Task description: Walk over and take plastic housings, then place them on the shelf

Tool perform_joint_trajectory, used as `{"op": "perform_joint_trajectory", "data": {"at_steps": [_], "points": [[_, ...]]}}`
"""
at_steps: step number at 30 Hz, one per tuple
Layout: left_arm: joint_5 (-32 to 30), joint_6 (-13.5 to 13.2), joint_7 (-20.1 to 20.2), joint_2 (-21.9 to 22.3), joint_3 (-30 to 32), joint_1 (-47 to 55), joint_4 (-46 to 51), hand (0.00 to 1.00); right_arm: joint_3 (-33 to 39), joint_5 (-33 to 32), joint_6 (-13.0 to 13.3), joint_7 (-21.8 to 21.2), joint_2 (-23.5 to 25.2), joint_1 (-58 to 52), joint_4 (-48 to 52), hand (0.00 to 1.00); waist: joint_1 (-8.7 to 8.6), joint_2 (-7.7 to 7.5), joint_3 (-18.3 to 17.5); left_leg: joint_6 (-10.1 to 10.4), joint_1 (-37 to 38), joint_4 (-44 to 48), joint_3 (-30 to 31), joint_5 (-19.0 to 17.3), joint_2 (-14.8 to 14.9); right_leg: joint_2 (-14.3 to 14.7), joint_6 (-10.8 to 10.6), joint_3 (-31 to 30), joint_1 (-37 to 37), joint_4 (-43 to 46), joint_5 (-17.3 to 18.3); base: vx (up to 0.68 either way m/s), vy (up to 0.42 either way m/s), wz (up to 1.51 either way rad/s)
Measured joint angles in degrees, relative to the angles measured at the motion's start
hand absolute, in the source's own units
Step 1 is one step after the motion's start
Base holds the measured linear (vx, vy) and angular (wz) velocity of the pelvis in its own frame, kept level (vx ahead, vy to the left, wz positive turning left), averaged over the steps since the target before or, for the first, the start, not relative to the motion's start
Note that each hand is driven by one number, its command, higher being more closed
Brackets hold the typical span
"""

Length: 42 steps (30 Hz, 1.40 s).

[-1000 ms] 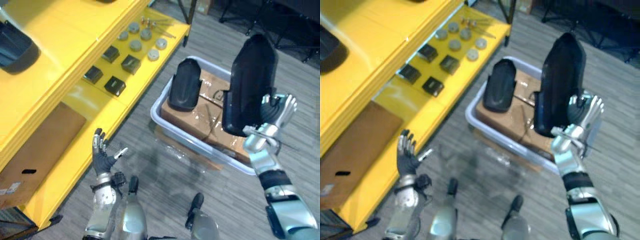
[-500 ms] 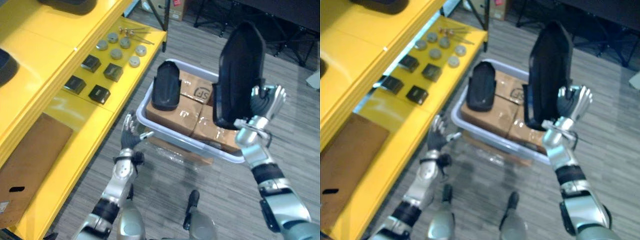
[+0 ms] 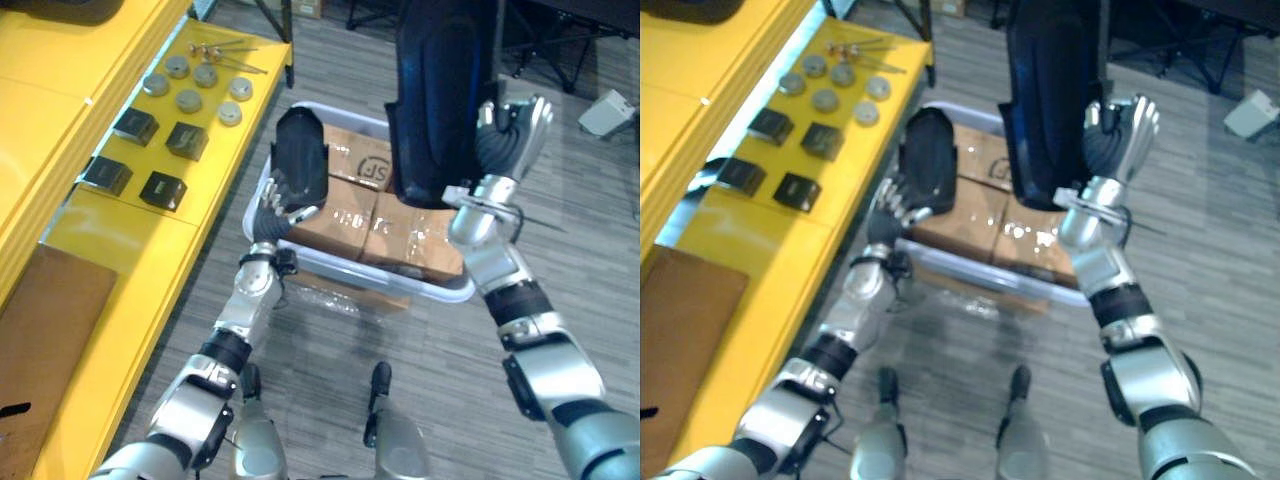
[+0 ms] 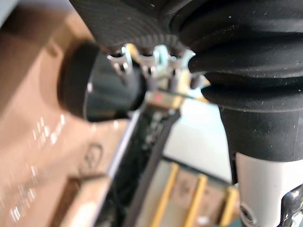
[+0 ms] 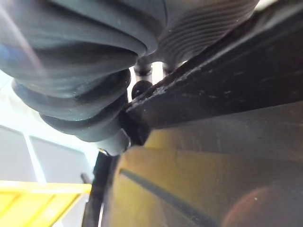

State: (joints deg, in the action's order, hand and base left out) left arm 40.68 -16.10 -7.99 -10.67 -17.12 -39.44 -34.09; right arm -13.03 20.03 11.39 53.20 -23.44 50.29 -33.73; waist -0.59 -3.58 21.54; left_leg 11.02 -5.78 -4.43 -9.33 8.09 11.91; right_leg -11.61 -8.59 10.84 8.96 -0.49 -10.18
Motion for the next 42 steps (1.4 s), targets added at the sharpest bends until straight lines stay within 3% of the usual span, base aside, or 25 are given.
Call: {"op": "perform_joint_trajectory", "data": {"at_steps": [8,15,27,31,32,42], "points": [[10.9,0.1,7.1,2.2,0.0,-2.9,-0.1,0.00,-1.6,1.7,2.5,-1.9,0.9,-0.2,4.1,1.00,-0.88,0.13,0.2,-0.1,0.7,1.0,-0.9,-0.9,0.0,0.0,0.0,-1.1,-0.3,0.1,0.0,-0.02,-0.007,-0.07],[10.6,1.0,6.8,2.5,-1.6,-4.0,0.2,0.00,-4.4,3.3,4.9,-2.3,3.2,-2.0,4.9,1.00,-1.87,0.93,0.7,0.0,1.8,1.1,-1.5,-1.2,0.0,0.0,0.0,-1.5,-1.0,-0.1,0.0,0.00,-0.002,-0.03],[10.7,1.3,6.4,4.5,-2.2,-6.0,0.2,0.00,-8.6,1.1,5.9,-6.4,6.8,-5.7,6.7,1.00,-2.55,2.09,1.4,0.0,2.3,1.0,-1.9,-1.2,0.0,0.0,0.0,-1.7,-1.3,-0.1,0.0,0.00,-0.001,-0.01],[10.6,1.4,4.5,4.4,-2.2,-6.1,0.1,0.00,-9.0,0.9,6.6,-6.4,8.3,-6.7,6.7,1.00,-3.00,2.48,1.6,0.0,3.1,1.1,-1.9,-1.4,0.0,0.0,-0.1,-1.6,-2.4,-0.5,0.0,0.00,0.000,0.00],[10.6,1.4,4.0,4.4,-2.2,-6.1,0.1,1.00,-9.1,0.9,7.0,-6.3,8.6,-6.7,6.7,1.00,-3.00,2.61,1.6,0.0,3.2,1.1,-1.9,-1.4,0.0,0.0,-0.1,-1.6,-2.5,-0.6,0.0,0.00,0.000,0.00],[11.3,1.4,3.2,4.4,-2.1,-6.1,-0.5,1.00,-11.2,-1.5,7.3,-6.1,10.3,-7.9,8.6,1.00,-3.00,2.75,1.7,0.1,3.2,1.0,-1.9,-1.5,-0.2,0.0,-0.4,-1.5,-3.2,-1.9,-0.4,0.00,0.000,0.00]]}}
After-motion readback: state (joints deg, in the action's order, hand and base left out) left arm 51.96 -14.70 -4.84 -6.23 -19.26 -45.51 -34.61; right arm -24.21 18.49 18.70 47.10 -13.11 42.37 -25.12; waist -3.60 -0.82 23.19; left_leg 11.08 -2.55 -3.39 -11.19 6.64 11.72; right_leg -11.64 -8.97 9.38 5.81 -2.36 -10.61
